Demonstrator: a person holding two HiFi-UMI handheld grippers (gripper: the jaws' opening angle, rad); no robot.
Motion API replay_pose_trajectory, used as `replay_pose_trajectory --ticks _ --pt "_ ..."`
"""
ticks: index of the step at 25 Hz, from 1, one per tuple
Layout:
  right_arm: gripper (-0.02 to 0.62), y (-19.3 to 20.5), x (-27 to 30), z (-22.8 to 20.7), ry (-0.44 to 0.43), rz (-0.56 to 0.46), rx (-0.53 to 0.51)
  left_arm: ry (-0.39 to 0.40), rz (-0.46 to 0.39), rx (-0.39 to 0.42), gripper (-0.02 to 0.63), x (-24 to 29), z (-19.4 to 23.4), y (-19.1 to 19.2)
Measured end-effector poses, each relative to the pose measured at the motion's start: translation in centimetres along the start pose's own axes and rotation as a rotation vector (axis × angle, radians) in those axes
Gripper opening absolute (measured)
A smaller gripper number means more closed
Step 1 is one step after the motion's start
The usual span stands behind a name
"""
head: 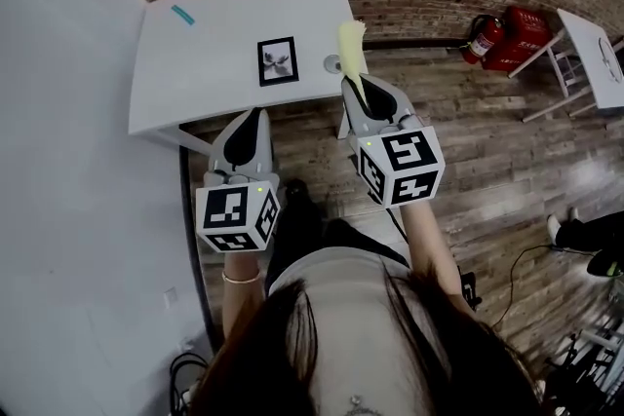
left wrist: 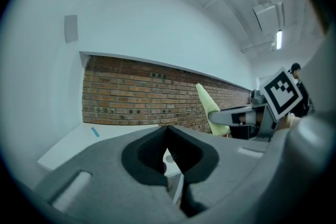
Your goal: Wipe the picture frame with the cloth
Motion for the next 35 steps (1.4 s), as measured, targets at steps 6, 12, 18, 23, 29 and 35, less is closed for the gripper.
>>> replay_pose_trajectory --ticks 6,12,18,23,29,35 --pt "0.038 -0.3 3.4 0.8 0.016 0.014 0.001 0.012 0.015 -0.003 0.0 2.0 3.6 0.0" --pt "0.038 -0.3 7.4 1.7 0.026 0.033 0.007 0.018 0.028 -0.009 0.0 4.0 7.6 0.0" --pt "0.038 -0.4 10.7 2.1 0.032 0.055 0.004 0.023 0.027 -0.008 0.0 6.0 10.5 -0.2" --pt "0.038 -0.8 13.1 2.6 0.04 0.068 0.0 0.057 0.059 -0.029 0.0 7.5 12.5 0.1" --pt "0.038 -1.3 15.7 3.7 0.05 0.079 0.003 0.09 0.099 -0.062 0.0 8.4 15.1 1.1" --pt "0.038 -1.4 17.8 5.1 0.04 0.102 0.005 0.123 0.112 -0.065 0.017 9.0 16.3 1.5"
Point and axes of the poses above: the fingertips, and each gripper's own axes: x forward along the fingers, z to its left, y out of its underside, the point moved 2 cm from there along -x, backward along the fingers, and after that the axes turned 2 degrees about y, right-handed, at the moved point
